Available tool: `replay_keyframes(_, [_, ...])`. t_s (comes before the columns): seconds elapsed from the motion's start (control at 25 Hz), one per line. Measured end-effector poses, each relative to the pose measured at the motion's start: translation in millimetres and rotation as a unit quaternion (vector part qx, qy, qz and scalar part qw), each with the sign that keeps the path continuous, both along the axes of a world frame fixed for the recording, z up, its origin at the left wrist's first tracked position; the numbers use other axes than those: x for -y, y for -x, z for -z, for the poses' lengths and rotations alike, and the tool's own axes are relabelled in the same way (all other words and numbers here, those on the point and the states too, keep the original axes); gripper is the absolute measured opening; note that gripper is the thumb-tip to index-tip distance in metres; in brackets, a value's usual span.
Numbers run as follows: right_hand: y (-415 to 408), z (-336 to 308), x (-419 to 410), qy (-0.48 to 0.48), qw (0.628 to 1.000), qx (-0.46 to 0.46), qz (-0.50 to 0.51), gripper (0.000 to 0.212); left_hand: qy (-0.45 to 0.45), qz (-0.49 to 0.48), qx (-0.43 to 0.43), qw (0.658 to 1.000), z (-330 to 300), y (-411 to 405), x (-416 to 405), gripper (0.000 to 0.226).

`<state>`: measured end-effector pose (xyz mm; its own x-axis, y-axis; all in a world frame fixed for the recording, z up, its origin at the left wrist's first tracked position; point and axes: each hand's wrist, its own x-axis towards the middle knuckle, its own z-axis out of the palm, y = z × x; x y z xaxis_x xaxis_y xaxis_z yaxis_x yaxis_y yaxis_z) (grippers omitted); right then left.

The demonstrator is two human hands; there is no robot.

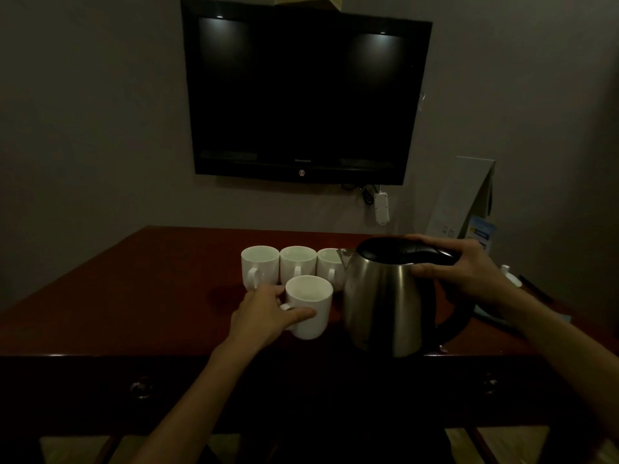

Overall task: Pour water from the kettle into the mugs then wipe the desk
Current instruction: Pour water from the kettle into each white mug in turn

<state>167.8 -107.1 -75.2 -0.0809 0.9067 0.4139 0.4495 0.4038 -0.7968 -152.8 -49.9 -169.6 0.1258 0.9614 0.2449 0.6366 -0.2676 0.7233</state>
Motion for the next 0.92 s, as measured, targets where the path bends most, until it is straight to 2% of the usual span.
replay_keyframes(0.24, [-3.1, -42.0, -4.4, 0.086, 0.992, 0.087, -0.030, 0.061, 0.009, 0.024, -0.035, 0.999, -7.1, -9.8, -12.9, 0.047])
replay_keyframes(0.36, [4.3, -61.3, -2.3, 0.100, 0.981, 0.160, -0.046, 0.054, 0.021, 0.038, -0.041, 0.998, -10.0, -9.5, -17.4, 0.050])
replay_keyframes(0.52, [20.2, -76.9, -10.9, 0.111, 0.965, 0.235, -0.045, 0.050, 0.012, 0.042, -0.049, 0.998, -8.4, -12.4, -20.6, 0.038])
replay_keyframes(0.68, [34.6, -88.7, -23.0, 0.131, 0.943, 0.301, -0.054, 0.056, 0.003, 0.046, -0.055, 0.997, -9.2, -13.8, -21.1, 0.050])
replay_keyframes(0.92, [35.3, -94.3, -29.0, 0.152, 0.927, 0.336, -0.064, 0.052, -0.007, 0.046, -0.049, 0.998, -8.0, -14.3, -21.3, 0.048])
